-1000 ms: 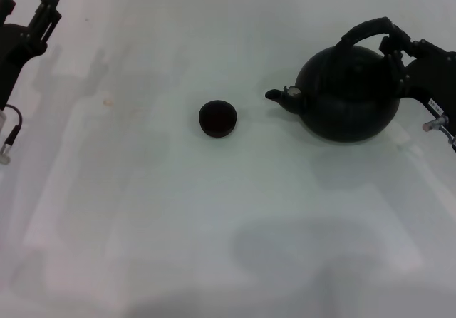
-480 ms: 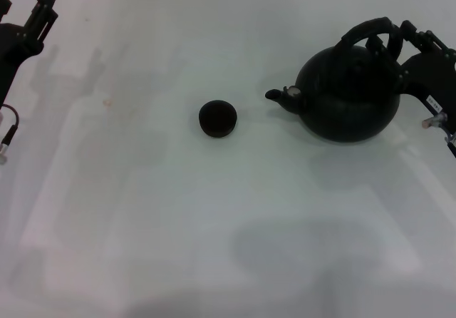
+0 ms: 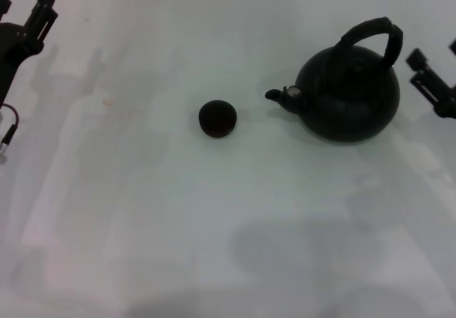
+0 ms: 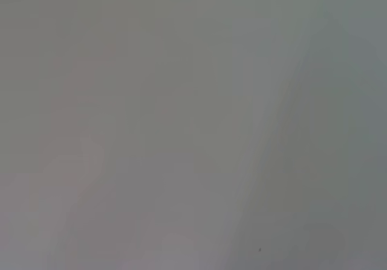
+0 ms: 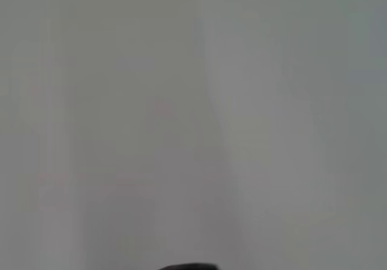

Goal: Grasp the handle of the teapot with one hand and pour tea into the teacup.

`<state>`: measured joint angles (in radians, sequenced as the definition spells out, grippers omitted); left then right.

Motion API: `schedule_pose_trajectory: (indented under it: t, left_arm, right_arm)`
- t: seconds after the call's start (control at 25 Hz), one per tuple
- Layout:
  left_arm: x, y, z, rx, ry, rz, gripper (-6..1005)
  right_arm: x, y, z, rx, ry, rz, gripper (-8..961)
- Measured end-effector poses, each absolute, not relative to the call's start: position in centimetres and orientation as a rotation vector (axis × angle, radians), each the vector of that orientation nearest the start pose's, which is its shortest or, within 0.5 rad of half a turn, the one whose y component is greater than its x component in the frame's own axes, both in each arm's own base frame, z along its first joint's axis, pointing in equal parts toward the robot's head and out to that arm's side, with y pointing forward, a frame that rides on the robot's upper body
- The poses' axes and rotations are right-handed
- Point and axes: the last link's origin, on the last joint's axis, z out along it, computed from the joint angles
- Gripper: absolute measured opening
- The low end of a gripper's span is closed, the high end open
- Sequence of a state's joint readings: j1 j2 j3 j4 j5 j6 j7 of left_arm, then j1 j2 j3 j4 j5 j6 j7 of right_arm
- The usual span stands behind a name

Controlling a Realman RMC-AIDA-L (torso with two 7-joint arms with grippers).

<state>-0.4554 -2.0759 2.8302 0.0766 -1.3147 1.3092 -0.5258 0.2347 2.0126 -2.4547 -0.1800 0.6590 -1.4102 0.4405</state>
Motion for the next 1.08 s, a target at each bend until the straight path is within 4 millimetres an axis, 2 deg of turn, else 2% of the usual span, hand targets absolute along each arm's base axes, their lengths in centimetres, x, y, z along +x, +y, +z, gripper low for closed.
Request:
schedule_pose_trajectory:
  t: [0.08,0.36,1.08]
  left_arm:
    - [-32.4,32.1,-1.0,-1.593,-0.739,-0.992,834]
    - [-32.3,32.1,-1.1,-1.604,-0.696,-0.957,834]
    - [-32.2,32.1,-1.2,-1.604,-0.683,-0.949,835]
  right_arm:
    - [34.7,24.7,-1.1,-1.762,0.61,0.92,885]
    - [34.0,24.7,-1.1,-1.749,0.483,0.884,884]
    - [33.7,24.9,-1.2,-1.73,0.492,0.899,884]
